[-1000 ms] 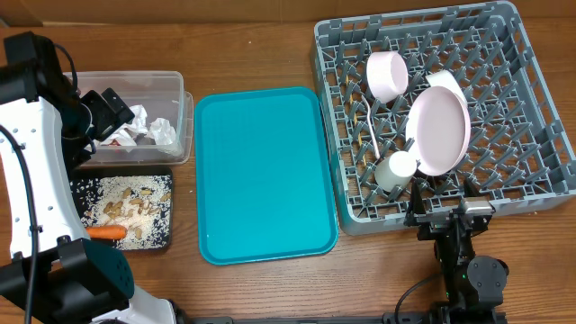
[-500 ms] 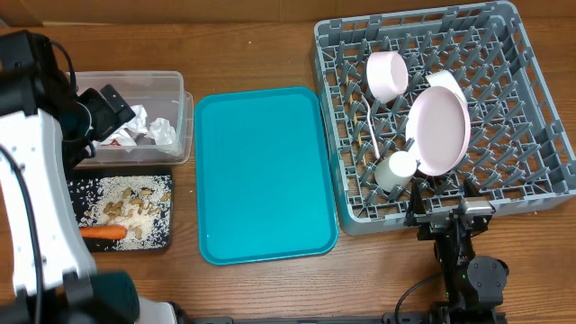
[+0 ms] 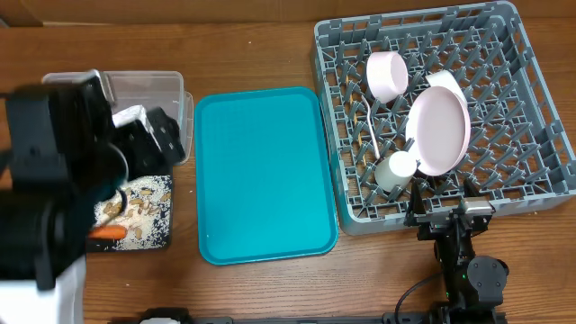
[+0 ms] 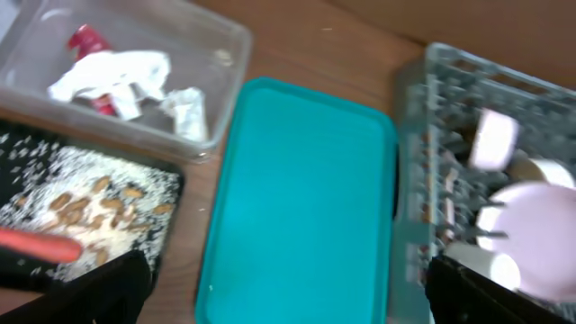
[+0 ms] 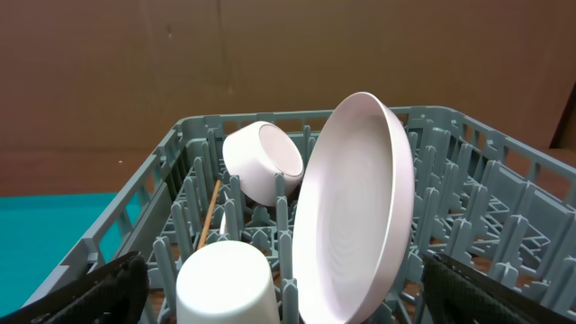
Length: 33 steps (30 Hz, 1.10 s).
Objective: Sort waste into correct bins and load items into the dishwasher
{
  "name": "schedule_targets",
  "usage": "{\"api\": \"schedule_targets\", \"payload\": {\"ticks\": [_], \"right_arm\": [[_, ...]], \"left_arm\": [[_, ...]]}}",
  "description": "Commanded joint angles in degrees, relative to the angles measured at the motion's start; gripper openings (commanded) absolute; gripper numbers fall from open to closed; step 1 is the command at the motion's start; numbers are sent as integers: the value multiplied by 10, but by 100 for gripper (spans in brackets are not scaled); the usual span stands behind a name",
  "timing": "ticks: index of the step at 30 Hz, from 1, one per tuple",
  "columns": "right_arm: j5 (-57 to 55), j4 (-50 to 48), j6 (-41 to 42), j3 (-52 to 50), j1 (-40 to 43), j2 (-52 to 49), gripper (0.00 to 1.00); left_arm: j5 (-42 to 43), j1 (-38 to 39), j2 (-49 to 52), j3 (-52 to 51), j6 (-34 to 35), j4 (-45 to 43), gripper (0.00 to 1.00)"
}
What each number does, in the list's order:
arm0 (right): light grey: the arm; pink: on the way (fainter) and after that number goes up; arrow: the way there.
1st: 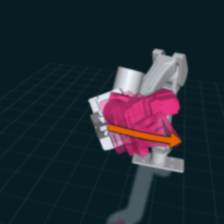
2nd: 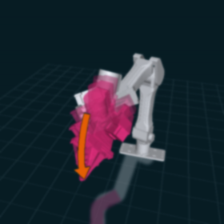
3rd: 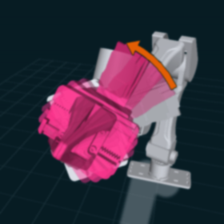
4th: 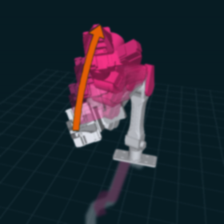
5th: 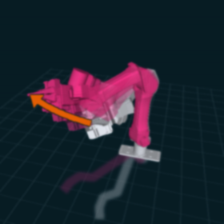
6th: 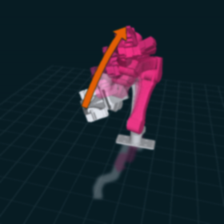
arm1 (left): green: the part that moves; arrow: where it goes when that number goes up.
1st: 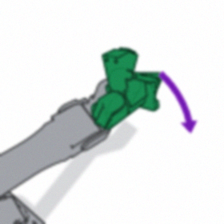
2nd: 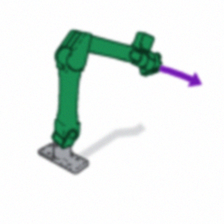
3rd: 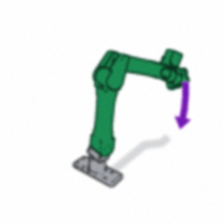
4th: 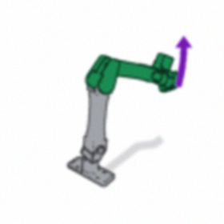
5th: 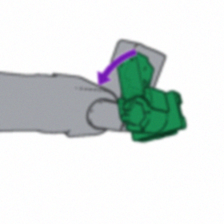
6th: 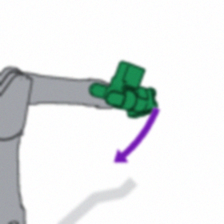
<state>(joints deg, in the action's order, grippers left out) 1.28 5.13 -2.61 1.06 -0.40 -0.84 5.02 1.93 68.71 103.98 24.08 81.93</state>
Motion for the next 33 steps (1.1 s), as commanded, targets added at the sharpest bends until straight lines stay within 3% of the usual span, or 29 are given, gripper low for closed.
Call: {"api": "schedule_targets", "payload": {"ticks": [1,10,16,33], "right_arm": [[1,-4,-2,-6,2,7,100],[1,-4,-2,-6,2,7,100],[1,-4,-2,-6,2,7,100],[1,-4,-2,-6,2,7,100]], "left_arm": [[1,27,-49,-1,8,8,100],[34,35,-137,-9,8,49,100],[34,35,-206,-113,23,11,100],[21,35,-415,-621,23,-502,100]]}}
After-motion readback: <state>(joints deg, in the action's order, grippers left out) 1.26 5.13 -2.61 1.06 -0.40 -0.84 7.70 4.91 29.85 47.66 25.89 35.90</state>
